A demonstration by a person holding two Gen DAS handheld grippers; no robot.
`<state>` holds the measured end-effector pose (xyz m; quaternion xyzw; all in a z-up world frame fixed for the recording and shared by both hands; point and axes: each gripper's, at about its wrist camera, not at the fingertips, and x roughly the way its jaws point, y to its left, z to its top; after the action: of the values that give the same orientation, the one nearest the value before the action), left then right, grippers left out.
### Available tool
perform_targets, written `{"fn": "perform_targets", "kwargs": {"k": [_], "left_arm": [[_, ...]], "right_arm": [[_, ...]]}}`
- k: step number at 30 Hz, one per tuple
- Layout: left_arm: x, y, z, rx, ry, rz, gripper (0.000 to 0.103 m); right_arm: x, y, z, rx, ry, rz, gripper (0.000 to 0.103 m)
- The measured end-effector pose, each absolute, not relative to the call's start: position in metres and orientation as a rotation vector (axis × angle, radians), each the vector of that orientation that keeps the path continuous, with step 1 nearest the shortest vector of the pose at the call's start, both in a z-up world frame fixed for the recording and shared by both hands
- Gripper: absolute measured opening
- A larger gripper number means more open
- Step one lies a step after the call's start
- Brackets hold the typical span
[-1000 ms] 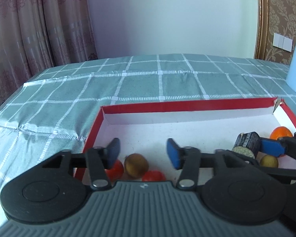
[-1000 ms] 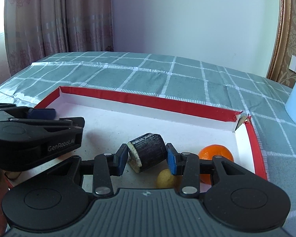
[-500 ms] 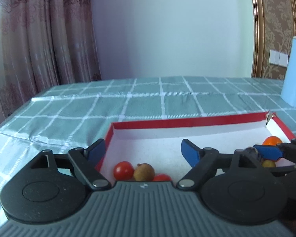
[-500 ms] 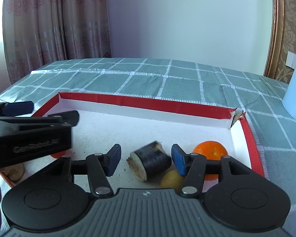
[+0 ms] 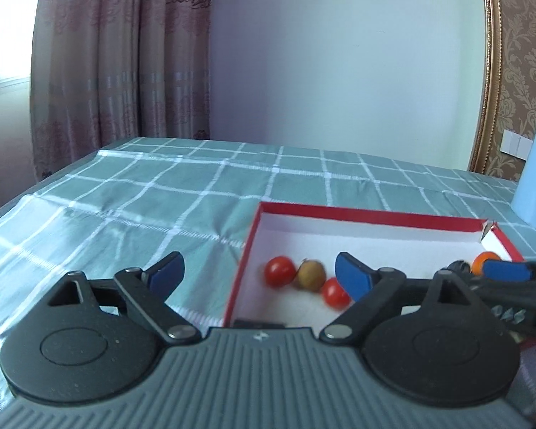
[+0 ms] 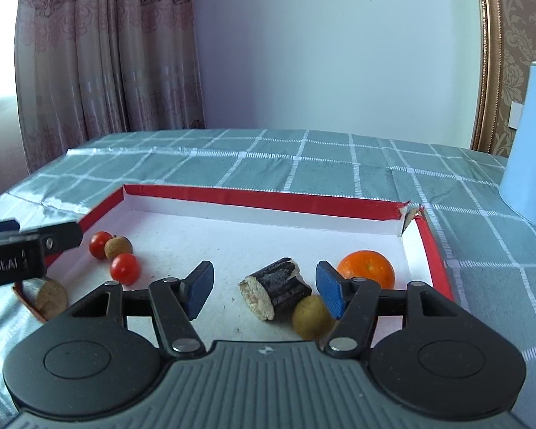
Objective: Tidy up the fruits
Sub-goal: 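Carry the longan and eggplant slice into the tray and open both grippers, then withdraw both grippers toward the green tomato and green cucumber slice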
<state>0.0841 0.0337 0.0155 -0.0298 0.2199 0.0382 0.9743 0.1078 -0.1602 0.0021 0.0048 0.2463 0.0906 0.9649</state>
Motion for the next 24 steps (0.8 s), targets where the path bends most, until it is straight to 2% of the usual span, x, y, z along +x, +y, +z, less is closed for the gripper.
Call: {"fn": "perform_targets", "kwargs": {"k": [4,15,18,24], "left_arm": [[0.075,0.041,0.013,-0.074,0.445,0.096,0.096],[0.067,0.039,0.010,-0.040,0.442,0.112,0.098],[0.066,0.039,0.009,-0.035,0.443,0.108,0.100],[0.064,0.038,0.009,-0.030,0.440,0.109,0.103]], "right_arm": [[0.087,-0.167,0.009,0.046,0.467,0.201,0.063],[0.029,-0.181,0.000,0.130,0.481,0.291,0.063],[0.014,-0.183,-0.004,0.119,0.474,0.294,0.068],[0.005,-0.182,-0.007,0.123,0.472,0.321,0.068]]}}
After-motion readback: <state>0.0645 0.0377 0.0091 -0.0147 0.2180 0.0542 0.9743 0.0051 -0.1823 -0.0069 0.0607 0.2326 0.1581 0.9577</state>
